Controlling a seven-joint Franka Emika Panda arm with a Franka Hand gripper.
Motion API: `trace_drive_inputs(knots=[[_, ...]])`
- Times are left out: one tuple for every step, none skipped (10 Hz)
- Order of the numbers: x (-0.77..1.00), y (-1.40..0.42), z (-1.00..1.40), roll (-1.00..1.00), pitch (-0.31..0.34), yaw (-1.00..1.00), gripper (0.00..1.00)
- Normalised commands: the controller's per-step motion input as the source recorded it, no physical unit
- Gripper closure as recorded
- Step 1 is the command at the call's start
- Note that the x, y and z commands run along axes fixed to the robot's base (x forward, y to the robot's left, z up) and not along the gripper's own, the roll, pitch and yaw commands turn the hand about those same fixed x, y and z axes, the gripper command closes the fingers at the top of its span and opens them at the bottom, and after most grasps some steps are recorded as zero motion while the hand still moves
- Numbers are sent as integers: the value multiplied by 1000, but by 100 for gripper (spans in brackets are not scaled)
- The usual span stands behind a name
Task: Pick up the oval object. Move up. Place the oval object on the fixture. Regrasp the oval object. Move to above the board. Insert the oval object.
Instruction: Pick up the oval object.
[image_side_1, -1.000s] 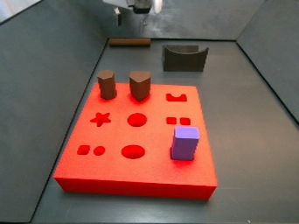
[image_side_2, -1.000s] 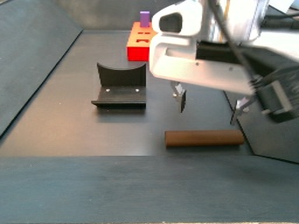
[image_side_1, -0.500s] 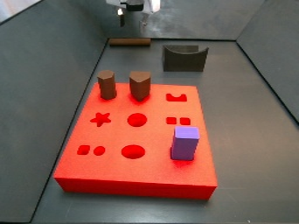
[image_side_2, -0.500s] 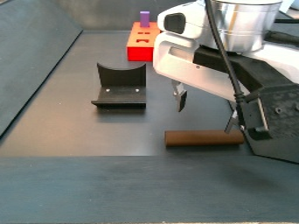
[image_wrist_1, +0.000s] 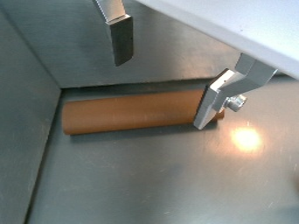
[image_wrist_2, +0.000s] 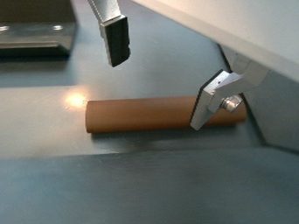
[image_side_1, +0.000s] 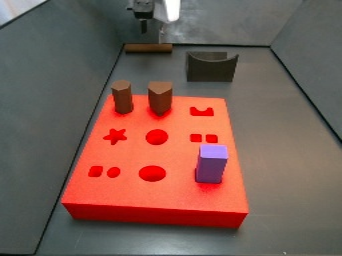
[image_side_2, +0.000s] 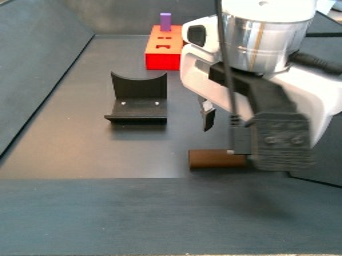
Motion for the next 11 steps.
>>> trace_drive_inputs(knots=[[49, 0, -149, -381, -300, -691, 0], [123, 0, -46, -477, -323, -606, 0], [131, 0, -40, -494, -324, -594, 0], [9, 0, -94, -409, -309, -674, 0], [0, 0, -111, -390, -301, -689, 0], [9, 0, -131, -389, -296, -683, 0], [191, 0, -249, -403, -183, -571, 0], [206, 0, -183, -451, -191, -491, 0], [109, 0, -17, -497, -307, -557, 0], [46, 0, 0, -496, -314, -589, 0], [0, 0, 0, -500, -309, -580, 0]])
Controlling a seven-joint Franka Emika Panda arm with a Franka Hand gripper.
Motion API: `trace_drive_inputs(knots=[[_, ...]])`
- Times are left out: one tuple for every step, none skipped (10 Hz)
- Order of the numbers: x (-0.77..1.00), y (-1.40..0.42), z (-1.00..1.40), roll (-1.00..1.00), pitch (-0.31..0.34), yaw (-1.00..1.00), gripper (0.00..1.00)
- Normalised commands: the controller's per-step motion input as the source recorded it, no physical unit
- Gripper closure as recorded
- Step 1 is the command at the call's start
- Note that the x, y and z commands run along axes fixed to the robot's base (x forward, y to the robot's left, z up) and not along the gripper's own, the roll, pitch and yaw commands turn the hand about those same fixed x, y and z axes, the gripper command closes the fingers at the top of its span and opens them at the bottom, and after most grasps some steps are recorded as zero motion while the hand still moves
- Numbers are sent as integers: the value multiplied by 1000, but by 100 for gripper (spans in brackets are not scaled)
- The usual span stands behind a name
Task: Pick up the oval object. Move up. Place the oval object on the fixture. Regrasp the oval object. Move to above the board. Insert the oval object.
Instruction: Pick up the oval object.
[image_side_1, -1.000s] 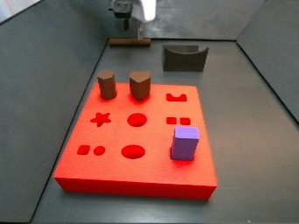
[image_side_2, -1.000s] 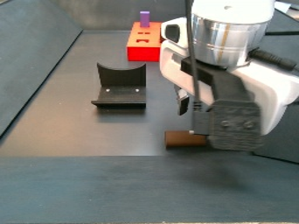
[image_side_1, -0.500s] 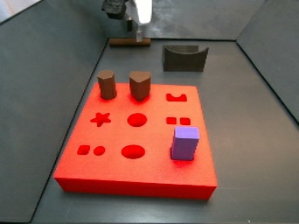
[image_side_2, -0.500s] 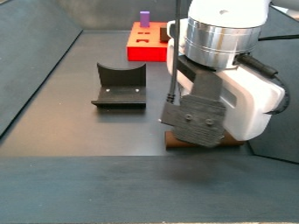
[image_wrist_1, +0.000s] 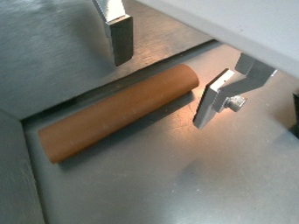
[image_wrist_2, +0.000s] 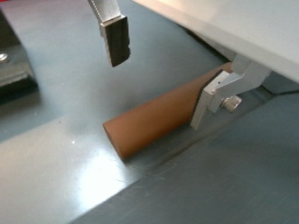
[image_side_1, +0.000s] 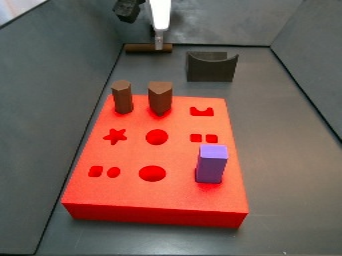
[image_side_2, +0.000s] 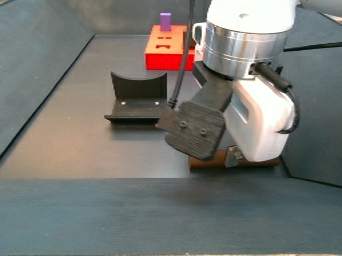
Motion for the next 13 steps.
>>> trace_drive_inputs(knots=[[0, 0, 0, -500, -309, -574, 0], [11, 0, 0, -500, -300, -549, 0], [0, 91, -120, -487, -211, -409, 0], [0, 123, -63, -500, -194, 0, 0], [0, 134, -60, -500, -170, 0, 0], [-37, 166, -323, -406, -157, 0, 0], [-46, 0, -851, -149, -36, 0, 0], [0, -83, -837, -140, -36, -11, 0], [0, -14, -757, -180, -43, -46, 0], [0, 0, -591, -260, -59, -114, 0], [0, 0, -583, -270, -67, -117, 0], [0, 0, -611, -261, -60, -109, 0], [0, 6, -523, -244, -33, -126, 0]])
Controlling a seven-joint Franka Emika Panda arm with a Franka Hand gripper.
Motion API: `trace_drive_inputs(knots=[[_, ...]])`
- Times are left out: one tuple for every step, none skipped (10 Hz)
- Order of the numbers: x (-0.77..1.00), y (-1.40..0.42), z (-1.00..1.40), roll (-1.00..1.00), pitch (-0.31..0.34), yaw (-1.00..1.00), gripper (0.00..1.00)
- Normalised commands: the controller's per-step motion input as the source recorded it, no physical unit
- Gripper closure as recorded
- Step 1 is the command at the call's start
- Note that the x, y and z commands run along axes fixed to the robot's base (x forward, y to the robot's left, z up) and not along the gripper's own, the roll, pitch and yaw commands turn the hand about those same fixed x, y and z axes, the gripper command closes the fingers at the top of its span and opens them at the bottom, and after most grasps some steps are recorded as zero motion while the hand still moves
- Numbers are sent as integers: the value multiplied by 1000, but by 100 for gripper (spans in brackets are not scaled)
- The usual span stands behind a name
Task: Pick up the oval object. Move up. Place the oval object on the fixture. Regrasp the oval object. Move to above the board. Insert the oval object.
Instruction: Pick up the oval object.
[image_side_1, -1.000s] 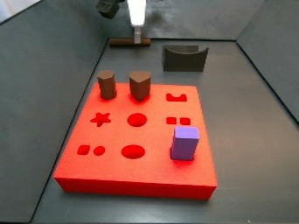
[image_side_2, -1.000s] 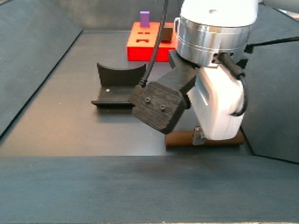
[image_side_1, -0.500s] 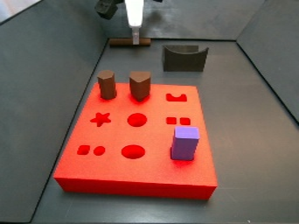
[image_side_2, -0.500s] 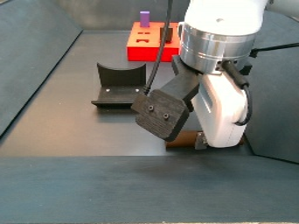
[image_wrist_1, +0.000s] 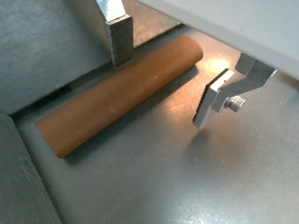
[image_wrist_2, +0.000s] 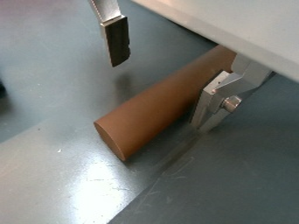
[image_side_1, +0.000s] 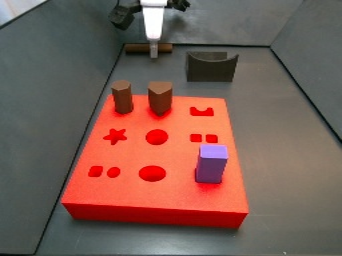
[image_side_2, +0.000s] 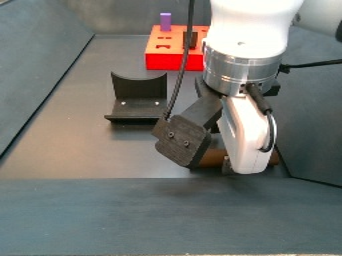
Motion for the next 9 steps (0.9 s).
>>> trace_drive_inputs(knots=[[0, 46, -377, -240, -20, -149, 0], [0, 71, -283, -231, -17, -80, 0], [-34, 0, -111, -80, -34, -29, 0], [-3, 0, 0, 0, -17, 0, 0], [0, 0, 0, 0, 0, 0, 0], [0, 0, 0, 0, 0, 0, 100], [0, 0, 0, 0, 0, 0, 100], [0, 0, 0, 0, 0, 0, 100], [0, 0, 0, 0, 0, 0, 100]])
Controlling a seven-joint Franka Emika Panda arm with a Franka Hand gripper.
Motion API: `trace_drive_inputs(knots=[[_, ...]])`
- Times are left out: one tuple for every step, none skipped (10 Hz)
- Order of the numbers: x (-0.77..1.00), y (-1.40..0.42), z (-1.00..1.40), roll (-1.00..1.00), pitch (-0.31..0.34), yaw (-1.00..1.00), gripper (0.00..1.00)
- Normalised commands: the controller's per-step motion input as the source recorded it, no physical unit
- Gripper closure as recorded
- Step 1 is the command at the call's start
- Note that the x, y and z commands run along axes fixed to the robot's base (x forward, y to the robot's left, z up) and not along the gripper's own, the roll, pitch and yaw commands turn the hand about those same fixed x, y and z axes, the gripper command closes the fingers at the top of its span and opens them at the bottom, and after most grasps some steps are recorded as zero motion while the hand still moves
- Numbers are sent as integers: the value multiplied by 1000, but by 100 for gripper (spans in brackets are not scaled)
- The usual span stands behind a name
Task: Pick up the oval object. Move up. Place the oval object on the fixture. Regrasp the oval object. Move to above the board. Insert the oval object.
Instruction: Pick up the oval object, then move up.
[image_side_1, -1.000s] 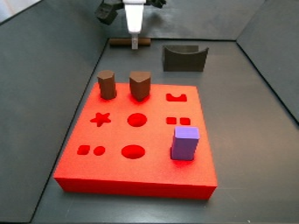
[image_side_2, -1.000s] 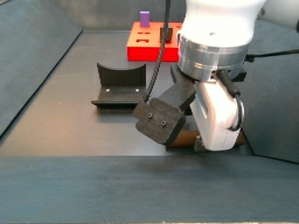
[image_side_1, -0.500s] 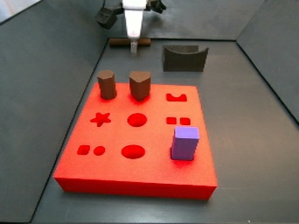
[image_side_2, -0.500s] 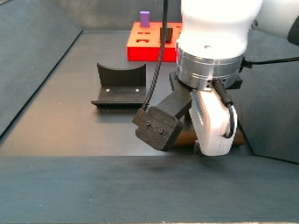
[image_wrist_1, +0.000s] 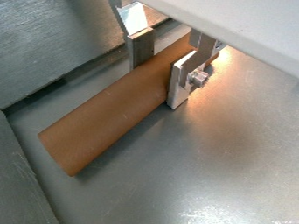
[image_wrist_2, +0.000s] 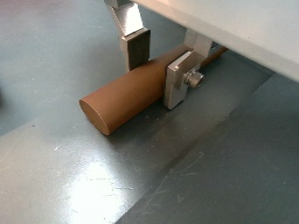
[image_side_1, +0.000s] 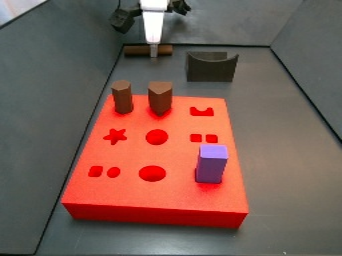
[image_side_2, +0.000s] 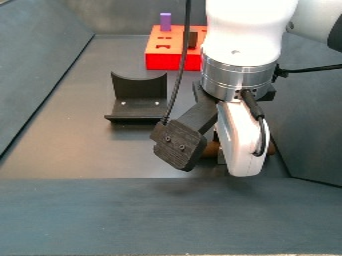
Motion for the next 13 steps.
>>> trace_drive_inputs(knots=[[0, 0, 0, 0, 0, 0, 100], [0, 0, 0, 0, 0, 0, 100], [0, 0, 0, 0, 0, 0, 100], [0, 0, 0, 0, 0, 0, 100], [0, 0, 0, 0, 0, 0, 100], [0, 0, 0, 0, 0, 0, 100], [0, 0, 0, 0, 0, 0, 100], [0, 0, 833, 0, 0, 0, 100], [56, 17, 817, 13, -10, 10, 100], [35, 15, 678, 23, 33, 3, 100], [17, 8, 548, 36, 63, 0, 100], [-1, 2, 415, 53, 87, -2, 100], [-8, -4, 250, 75, 109, 1, 100]])
